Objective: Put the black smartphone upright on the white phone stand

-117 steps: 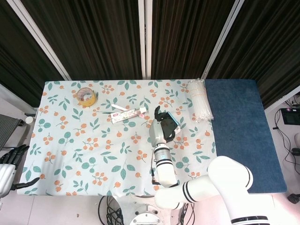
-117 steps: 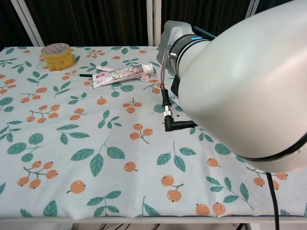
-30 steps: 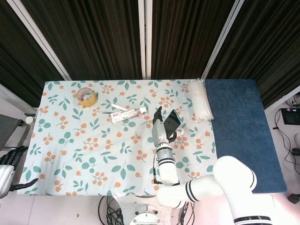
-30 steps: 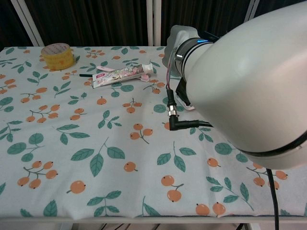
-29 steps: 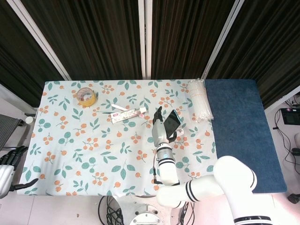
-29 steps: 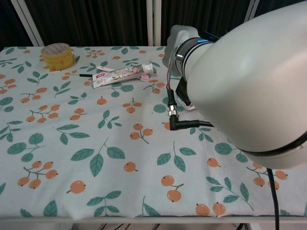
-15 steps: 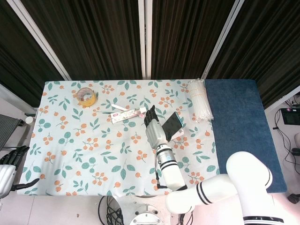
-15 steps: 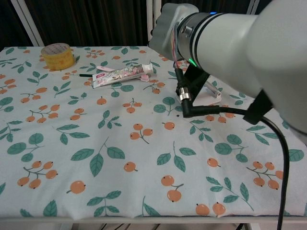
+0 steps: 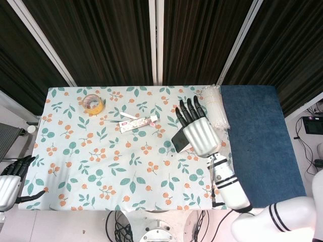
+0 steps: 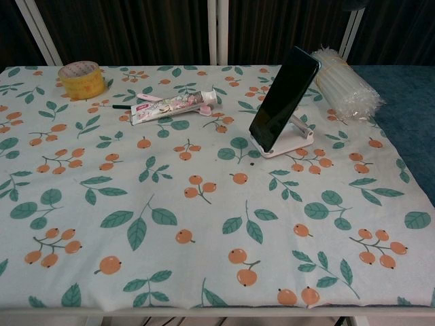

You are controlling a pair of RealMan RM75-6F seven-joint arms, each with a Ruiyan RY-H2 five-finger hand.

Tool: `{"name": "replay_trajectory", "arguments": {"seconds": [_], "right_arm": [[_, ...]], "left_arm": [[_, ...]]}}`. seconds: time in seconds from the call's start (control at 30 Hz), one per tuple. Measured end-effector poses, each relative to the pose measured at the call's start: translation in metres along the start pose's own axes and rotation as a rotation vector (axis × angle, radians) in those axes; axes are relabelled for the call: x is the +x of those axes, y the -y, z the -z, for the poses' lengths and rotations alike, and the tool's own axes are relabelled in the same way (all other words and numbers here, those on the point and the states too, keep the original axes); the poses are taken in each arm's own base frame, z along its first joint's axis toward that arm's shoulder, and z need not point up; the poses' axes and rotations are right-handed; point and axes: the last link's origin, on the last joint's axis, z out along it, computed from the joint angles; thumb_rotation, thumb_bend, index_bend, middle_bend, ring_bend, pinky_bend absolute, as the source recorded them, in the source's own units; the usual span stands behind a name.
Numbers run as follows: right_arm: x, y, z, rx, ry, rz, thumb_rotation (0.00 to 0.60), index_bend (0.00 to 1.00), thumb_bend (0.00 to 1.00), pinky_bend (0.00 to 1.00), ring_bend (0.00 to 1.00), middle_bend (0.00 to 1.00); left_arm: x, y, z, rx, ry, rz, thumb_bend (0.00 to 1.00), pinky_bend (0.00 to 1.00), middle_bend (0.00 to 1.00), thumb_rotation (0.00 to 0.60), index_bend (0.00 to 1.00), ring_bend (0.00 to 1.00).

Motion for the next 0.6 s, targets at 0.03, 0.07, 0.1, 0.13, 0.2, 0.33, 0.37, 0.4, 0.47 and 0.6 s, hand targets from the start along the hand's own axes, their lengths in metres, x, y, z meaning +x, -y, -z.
{"name": "replay_trajectory", "arguments": {"seconds": [0.03, 0.07, 0.1, 0.13, 0.2, 0.33, 0.37, 0.4, 0.47, 0.6], "right_arm": [[-0.004, -0.008, 0.004, -0.012, -0.017, -0.038, 0.6, 0.0, 0.07, 0.0, 0.0, 0.0], [-0.01, -0.015, 0.008, -0.025, -0.028, -0.08, 0.6, 0.0, 0.07, 0.0, 0.0, 0.0], [-0.019, -0.025, 0.013, -0.044, -0.038, -0.138, 0.6, 0.0, 0.06, 0.0, 0.0, 0.0], [-0.027, -0.033, 0.017, -0.06, -0.043, -0.184, 0.6, 0.0, 0.06, 0.0, 0.0, 0.0], [-0.05, -0.051, 0.028, -0.098, -0.055, -0.297, 0.6, 0.0, 0.07, 0.0, 0.0, 0.0], [-0.102, -0.085, 0.058, -0.174, -0.061, -0.503, 0.6, 0.0, 0.09, 0.0, 0.0, 0.0], [-0.115, -0.092, 0.069, -0.192, -0.055, -0.547, 0.6, 0.0, 0.1, 0.0, 0.0, 0.0], [-0.133, -0.102, 0.084, -0.218, -0.043, -0.601, 0.6, 0.0, 0.11, 0.0, 0.0, 0.0], [-0.161, -0.115, 0.114, -0.261, -0.012, -0.666, 0.6, 0.0, 0.12, 0.0, 0.0, 0.0], [-0.214, -0.133, 0.201, -0.369, 0.107, -0.728, 0.6, 0.0, 0.14, 0.0, 0.0, 0.0]], "left_arm": [[0.0, -0.001, -0.001, -0.003, 0.001, -0.001, 0.06, 0.2, 0.07, 0.438, 0.08, 0.1], [0.0, -0.002, -0.003, -0.005, 0.001, -0.002, 0.06, 0.2, 0.07, 0.438, 0.08, 0.1], [0.0, -0.003, -0.003, -0.007, 0.002, -0.003, 0.06, 0.2, 0.07, 0.437, 0.08, 0.1], [-0.001, -0.004, -0.005, -0.01, 0.003, -0.004, 0.06, 0.2, 0.07, 0.437, 0.08, 0.1], [-0.001, -0.006, -0.006, -0.013, 0.004, -0.007, 0.06, 0.2, 0.07, 0.438, 0.08, 0.1], [0.0, -0.01, -0.009, -0.016, 0.0, -0.013, 0.06, 0.2, 0.07, 0.448, 0.08, 0.1], [0.0, -0.011, -0.009, -0.017, -0.002, -0.014, 0.06, 0.2, 0.07, 0.449, 0.08, 0.1], [0.001, -0.012, -0.009, -0.017, -0.004, -0.015, 0.06, 0.2, 0.07, 0.449, 0.08, 0.1], [0.002, -0.015, -0.009, -0.018, -0.009, -0.019, 0.06, 0.2, 0.07, 0.45, 0.08, 0.1], [0.004, -0.019, -0.011, -0.02, -0.021, -0.03, 0.06, 0.2, 0.07, 0.448, 0.08, 0.1]]}}
